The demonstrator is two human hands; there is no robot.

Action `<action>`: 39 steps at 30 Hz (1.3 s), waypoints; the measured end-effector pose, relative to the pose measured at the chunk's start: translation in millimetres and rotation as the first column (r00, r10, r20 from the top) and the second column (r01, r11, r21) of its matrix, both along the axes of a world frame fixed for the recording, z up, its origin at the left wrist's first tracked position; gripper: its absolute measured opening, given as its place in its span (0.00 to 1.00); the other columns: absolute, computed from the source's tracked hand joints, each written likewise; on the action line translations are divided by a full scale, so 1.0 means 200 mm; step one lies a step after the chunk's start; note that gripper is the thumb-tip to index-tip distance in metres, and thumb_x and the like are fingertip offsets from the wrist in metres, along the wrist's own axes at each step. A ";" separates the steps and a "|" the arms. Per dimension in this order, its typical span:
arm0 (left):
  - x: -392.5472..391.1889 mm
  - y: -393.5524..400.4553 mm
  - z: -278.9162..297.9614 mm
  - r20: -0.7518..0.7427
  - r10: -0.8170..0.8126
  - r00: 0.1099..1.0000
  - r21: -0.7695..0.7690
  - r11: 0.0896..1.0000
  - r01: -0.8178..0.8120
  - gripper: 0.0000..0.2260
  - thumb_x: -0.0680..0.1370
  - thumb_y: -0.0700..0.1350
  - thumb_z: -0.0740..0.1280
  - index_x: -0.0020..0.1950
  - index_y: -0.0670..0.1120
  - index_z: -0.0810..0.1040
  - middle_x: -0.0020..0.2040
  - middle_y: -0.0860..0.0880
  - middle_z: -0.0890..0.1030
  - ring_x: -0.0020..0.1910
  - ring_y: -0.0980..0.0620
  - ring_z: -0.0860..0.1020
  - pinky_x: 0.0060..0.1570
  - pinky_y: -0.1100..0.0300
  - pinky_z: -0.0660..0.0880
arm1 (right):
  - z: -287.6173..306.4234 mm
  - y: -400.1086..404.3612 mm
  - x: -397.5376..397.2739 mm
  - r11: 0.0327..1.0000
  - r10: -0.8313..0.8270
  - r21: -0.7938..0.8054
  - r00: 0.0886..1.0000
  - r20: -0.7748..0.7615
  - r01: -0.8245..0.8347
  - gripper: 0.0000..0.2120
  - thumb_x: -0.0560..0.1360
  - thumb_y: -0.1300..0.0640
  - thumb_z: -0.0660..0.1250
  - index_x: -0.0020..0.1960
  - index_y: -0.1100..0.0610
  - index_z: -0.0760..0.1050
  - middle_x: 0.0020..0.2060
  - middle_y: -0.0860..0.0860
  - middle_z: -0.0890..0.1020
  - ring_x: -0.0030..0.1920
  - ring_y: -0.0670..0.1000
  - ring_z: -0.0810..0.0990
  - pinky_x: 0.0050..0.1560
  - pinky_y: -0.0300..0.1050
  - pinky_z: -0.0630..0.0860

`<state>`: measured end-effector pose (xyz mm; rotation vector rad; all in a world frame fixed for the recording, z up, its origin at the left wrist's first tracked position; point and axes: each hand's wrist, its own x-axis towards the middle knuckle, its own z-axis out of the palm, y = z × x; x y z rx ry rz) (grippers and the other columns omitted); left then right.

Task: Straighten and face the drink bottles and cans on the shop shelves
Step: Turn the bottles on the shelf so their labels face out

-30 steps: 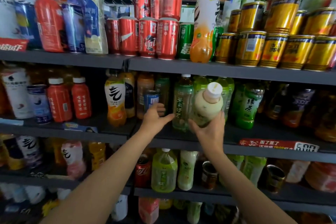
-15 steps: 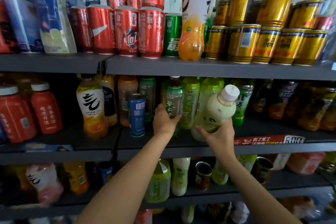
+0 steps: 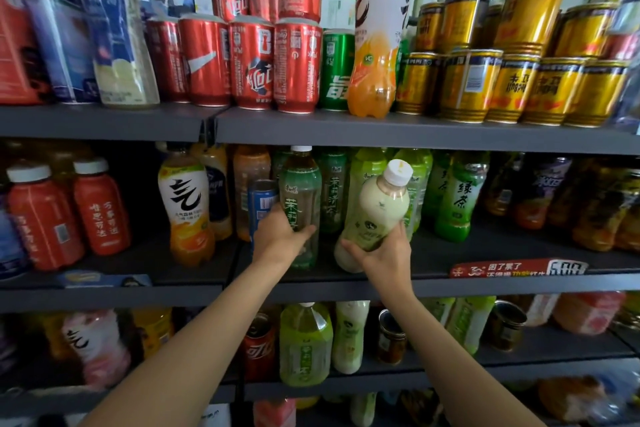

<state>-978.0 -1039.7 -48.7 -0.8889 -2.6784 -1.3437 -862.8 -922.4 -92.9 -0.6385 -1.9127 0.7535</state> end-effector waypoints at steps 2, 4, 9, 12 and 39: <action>0.00 -0.01 0.01 0.000 -0.001 1.000 -0.029 1.000 0.001 0.22 0.73 0.51 0.70 0.62 0.43 0.69 0.58 0.44 0.77 0.59 0.44 0.75 0.53 0.55 0.72 | 0.00 0.00 -0.01 1.000 0.000 -0.003 1.000 0.006 0.000 0.35 0.63 0.52 0.79 0.63 0.62 0.68 0.57 0.55 0.72 0.61 0.53 0.70 0.57 0.37 0.65; 0.00 -0.01 0.01 -0.006 -0.003 1.000 -0.051 0.999 0.003 0.23 0.74 0.52 0.70 0.63 0.42 0.68 0.59 0.44 0.77 0.59 0.44 0.75 0.53 0.54 0.72 | 0.00 0.00 -0.02 1.000 0.002 0.005 1.000 0.002 -0.002 0.36 0.63 0.53 0.79 0.64 0.62 0.67 0.57 0.56 0.72 0.61 0.53 0.70 0.56 0.35 0.64; 0.01 -0.01 0.01 0.004 -0.028 1.000 0.005 1.000 0.028 0.21 0.73 0.50 0.71 0.61 0.42 0.70 0.58 0.44 0.77 0.58 0.45 0.75 0.52 0.57 0.71 | 0.00 0.00 0.02 1.000 -0.014 0.018 0.998 -0.066 0.015 0.36 0.62 0.55 0.79 0.65 0.62 0.68 0.58 0.57 0.74 0.61 0.55 0.72 0.59 0.41 0.69; 0.03 0.01 0.02 0.028 -0.069 0.997 0.027 0.997 0.068 0.21 0.73 0.49 0.71 0.61 0.42 0.70 0.59 0.45 0.77 0.56 0.47 0.76 0.50 0.60 0.71 | 0.01 0.04 0.09 0.998 -0.043 0.049 0.993 -0.111 0.048 0.37 0.61 0.55 0.80 0.65 0.62 0.68 0.59 0.58 0.75 0.62 0.56 0.73 0.62 0.50 0.72; 0.11 0.03 -0.05 -0.155 -0.181 0.971 0.310 0.925 0.221 0.11 0.78 0.44 0.64 0.59 0.43 0.74 0.52 0.50 0.79 0.53 0.52 0.78 0.49 0.64 0.74 | 0.06 -0.01 0.13 0.974 0.229 -0.008 0.973 0.019 -0.229 0.26 0.62 0.53 0.79 0.55 0.57 0.73 0.49 0.50 0.81 0.49 0.43 0.79 0.46 0.30 0.75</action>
